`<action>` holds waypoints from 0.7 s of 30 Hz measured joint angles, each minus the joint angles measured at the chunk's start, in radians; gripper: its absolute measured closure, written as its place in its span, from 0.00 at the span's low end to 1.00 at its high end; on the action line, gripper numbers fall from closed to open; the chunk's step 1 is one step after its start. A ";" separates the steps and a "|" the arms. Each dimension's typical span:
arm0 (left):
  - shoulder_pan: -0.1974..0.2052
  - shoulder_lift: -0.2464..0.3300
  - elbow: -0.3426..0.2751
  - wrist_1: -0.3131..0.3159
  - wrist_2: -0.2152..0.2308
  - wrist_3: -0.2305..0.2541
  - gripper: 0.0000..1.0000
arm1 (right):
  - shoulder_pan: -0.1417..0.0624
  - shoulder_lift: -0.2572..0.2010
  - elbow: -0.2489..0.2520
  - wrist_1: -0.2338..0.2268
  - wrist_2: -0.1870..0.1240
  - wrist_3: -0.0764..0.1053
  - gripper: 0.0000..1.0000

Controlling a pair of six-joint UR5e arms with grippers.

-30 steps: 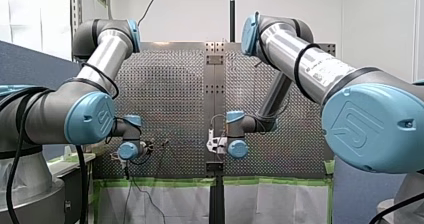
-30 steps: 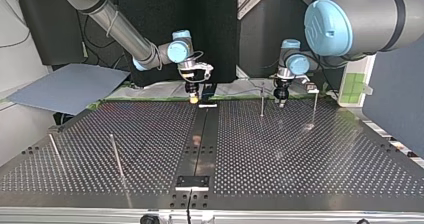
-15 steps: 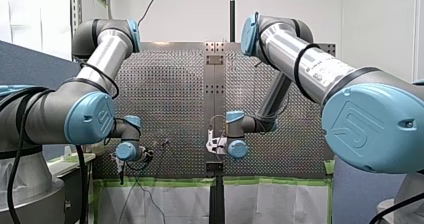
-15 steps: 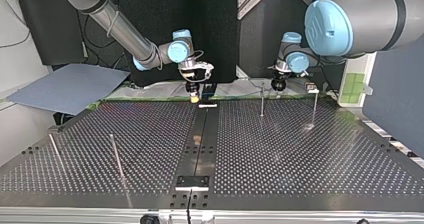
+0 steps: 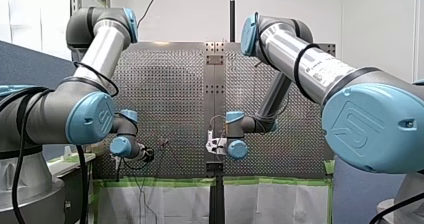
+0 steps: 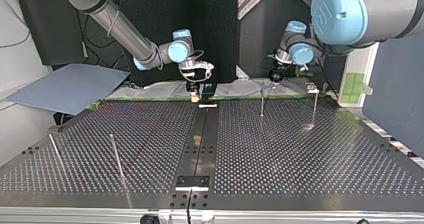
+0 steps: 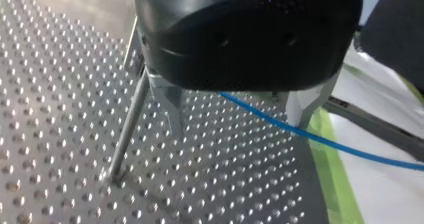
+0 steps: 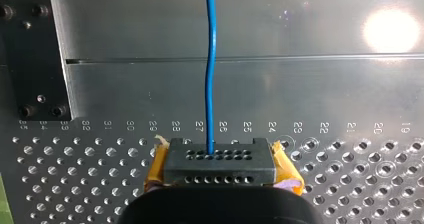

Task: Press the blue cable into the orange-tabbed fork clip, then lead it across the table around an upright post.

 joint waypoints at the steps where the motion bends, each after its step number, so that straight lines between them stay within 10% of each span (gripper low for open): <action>1: 0.001 0.004 -0.008 0.003 0.004 0.008 0.00 | 0.000 0.000 0.000 0.000 0.000 0.000 1.00; 21: -0.004 0.147 -0.133 0.088 0.026 -0.029 0.00 | 0.000 0.003 0.000 0.008 -0.001 0.000 1.00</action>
